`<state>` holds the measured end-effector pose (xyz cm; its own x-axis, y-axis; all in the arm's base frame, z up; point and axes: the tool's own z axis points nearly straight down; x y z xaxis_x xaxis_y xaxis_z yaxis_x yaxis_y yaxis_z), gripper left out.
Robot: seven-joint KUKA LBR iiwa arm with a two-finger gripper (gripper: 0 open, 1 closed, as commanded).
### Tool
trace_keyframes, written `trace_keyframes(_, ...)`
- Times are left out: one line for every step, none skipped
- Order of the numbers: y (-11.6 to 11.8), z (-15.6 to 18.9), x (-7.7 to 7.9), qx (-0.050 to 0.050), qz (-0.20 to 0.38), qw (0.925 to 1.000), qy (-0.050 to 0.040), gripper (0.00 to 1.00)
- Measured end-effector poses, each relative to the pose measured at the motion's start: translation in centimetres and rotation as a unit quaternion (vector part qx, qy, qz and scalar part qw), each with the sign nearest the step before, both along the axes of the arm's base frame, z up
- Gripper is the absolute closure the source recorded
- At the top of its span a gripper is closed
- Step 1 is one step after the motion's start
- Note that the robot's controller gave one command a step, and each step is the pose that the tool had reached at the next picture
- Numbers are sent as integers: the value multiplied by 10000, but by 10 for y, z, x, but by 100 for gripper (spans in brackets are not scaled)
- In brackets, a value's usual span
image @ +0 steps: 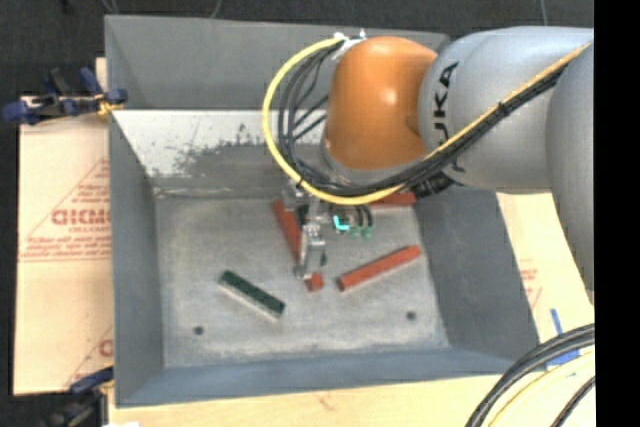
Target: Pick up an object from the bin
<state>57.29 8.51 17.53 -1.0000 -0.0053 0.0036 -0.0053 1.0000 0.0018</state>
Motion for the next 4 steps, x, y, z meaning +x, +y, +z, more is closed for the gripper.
trace_keyframes(62, -109, -38, 1, 111, 9999, 12, 0)
trace_keyframes(60, -105, -34, 7, 78, 10000, -28, 100)
trace_keyframes(54, -3, 11, -10, 818, 9966, -79, 100)
trace_keyframes(31, 83, 32, -10, 702, 9975, -89, 100)
